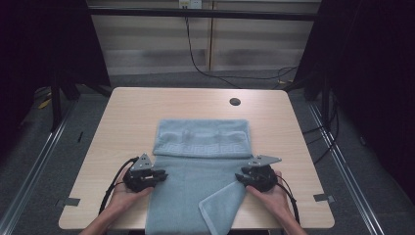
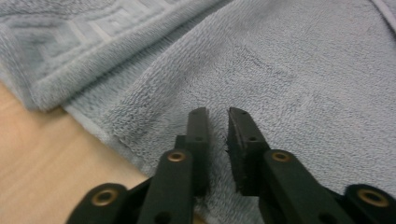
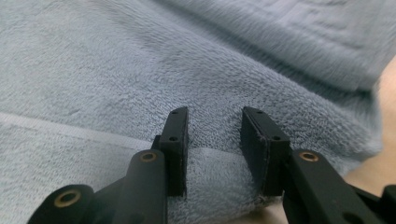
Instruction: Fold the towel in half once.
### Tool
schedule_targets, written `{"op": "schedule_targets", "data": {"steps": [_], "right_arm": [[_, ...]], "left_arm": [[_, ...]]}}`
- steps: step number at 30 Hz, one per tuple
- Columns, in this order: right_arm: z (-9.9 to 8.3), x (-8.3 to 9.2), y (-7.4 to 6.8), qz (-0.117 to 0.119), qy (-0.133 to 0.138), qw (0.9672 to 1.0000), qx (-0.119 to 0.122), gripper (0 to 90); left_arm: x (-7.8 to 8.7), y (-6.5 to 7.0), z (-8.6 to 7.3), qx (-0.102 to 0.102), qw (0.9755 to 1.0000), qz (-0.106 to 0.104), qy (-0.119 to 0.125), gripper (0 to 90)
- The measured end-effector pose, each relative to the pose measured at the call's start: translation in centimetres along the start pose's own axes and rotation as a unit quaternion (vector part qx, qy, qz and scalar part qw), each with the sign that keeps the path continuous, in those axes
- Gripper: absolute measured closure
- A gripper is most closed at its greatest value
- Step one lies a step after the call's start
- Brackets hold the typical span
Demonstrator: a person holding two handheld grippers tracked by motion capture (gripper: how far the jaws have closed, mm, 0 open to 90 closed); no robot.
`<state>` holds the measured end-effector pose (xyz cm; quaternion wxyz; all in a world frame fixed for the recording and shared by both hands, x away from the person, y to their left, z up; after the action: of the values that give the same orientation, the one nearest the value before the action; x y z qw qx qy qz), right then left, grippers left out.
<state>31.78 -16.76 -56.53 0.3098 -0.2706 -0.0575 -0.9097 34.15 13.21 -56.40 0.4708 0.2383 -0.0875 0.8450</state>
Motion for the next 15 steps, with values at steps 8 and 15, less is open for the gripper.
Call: {"op": "schedule_targets", "data": {"steps": [8,15], "right_arm": [[1.8,-2.4,2.6,-0.014,0.004,0.9996,-0.025,59.1],[3.1,-0.3,-7.6,0.143,0.028,0.9893,0.01,51.5]], "left_arm": [[-1.4,-1.5,0.7,0.043,0.999,0.001,0.008,85.2],[-1.2,-1.3,0.6,0.046,0.9988,-0.003,0.013,83.9]]}}
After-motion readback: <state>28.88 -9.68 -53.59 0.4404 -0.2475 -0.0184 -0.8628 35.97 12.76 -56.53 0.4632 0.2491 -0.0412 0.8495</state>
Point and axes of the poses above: each handheld gripper's, and its own axes: x roughly backward along the jaws, z roughly out of its top, y roughly to its right, the point moved 9 cm from there along -x, roughly forward along the jaws, and after that the axes turned 12 degrees about y, right-handed, at the moved point
